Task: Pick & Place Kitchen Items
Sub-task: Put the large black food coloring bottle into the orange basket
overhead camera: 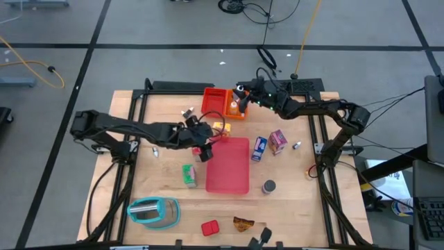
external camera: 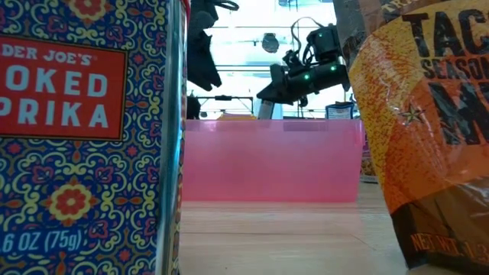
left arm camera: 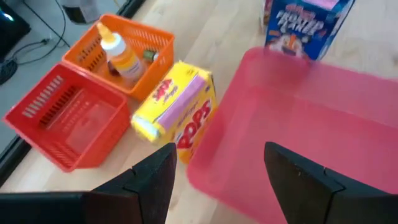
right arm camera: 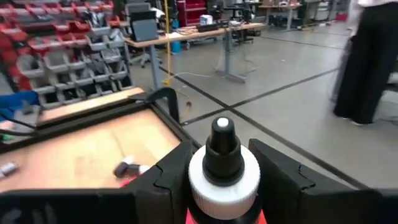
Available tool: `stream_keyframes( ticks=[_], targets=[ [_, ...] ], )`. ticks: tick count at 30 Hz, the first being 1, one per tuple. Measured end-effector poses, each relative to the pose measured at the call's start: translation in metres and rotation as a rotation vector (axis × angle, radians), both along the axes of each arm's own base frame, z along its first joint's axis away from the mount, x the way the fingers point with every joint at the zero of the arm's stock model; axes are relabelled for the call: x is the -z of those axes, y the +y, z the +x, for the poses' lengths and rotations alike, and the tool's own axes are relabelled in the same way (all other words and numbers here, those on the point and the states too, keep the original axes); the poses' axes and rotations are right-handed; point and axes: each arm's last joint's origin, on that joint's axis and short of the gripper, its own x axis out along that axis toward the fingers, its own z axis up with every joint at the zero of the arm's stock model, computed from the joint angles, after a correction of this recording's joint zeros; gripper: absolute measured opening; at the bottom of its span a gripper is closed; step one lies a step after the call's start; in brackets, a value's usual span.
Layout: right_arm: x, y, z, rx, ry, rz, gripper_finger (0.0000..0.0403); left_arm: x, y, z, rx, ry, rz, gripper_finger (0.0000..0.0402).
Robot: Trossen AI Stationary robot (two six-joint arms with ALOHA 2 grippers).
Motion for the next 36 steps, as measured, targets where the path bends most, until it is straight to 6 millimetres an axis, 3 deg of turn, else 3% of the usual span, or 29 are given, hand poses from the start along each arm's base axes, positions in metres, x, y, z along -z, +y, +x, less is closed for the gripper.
stream_keyframes(
  ticks=[13,36],
  targets=[
    [-0.009,-0.018,0.009,0.096,0.125,-0.029,0.0133,0.008,0.0,0.007,0.007,0.008,0.007,0.0246],
    [0.066,-0.032,0.028,0.084,0.174,0.132,0.0133,0.007,-0.002,0.009,0.026,-0.011,0.018,0.0246]
  ],
)
